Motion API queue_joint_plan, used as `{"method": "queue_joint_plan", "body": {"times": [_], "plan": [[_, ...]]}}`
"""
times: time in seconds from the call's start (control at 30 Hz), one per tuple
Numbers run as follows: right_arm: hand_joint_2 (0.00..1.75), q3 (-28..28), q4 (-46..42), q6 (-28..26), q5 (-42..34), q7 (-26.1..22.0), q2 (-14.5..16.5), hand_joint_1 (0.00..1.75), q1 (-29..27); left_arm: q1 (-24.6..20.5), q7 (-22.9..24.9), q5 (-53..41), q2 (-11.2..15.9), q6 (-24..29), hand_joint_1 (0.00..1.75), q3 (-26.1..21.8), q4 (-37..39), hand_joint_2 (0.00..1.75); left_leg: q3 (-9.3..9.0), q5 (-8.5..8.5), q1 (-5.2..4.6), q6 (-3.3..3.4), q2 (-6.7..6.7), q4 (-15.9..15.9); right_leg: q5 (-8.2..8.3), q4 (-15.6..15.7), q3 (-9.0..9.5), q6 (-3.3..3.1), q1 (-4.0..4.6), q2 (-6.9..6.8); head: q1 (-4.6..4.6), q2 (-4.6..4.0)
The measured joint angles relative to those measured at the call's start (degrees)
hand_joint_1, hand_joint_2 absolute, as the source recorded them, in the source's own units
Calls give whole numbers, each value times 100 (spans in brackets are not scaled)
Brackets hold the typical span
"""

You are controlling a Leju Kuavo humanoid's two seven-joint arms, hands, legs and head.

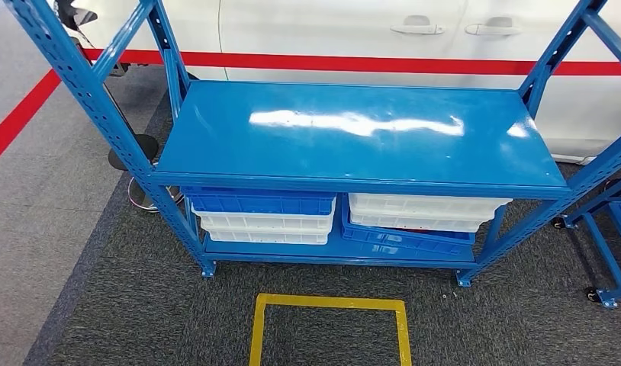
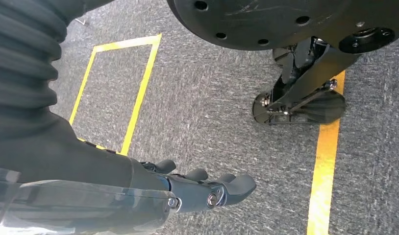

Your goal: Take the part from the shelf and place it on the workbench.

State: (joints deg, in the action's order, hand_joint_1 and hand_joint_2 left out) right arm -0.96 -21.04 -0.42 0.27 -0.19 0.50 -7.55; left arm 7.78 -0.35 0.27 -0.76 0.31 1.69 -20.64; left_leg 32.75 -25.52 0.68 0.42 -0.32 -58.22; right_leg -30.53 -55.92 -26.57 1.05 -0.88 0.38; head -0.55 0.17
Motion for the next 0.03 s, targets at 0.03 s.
{"method": "queue_joint_plan", "body": {"times": [0.03], "plan": [[0, 3, -4, 0, 0, 5, -2, 0, -3, 2, 4, -3, 1, -3, 0, -12, -4, 0, 0, 0, 0, 0, 0, 0, 0, 0, 0, 0, 0, 0, 0, 0]]}}
